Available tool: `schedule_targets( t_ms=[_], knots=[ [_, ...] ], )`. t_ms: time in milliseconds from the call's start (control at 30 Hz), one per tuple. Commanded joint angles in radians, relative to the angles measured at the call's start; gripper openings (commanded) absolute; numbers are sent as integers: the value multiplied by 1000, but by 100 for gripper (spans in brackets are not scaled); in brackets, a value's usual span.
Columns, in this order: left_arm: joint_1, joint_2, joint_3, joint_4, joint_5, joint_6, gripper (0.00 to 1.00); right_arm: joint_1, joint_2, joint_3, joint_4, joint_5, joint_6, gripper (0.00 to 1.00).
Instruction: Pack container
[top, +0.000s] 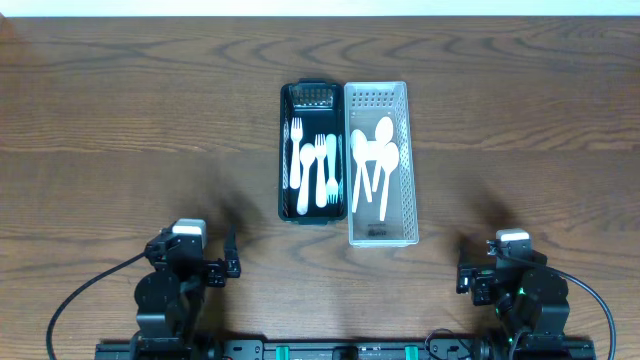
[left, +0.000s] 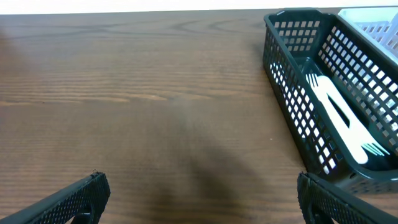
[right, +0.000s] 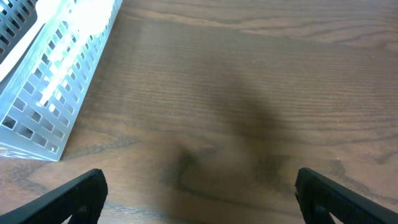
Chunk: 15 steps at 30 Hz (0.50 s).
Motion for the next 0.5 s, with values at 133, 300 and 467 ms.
schedule_targets(
  t_ms=[133, 300, 467],
  knots=[
    [5, -33, -79, 84, 11, -8, 98, 0, -9, -2, 0, 7, -14, 99],
    [5, -33, -87, 92, 10, -8, 98, 0, -9, -2, 0, 7, -14, 99],
    [5, -33, -87, 91, 11, -8, 98, 0, -9, -2, 0, 7, -14, 99]
  ],
)
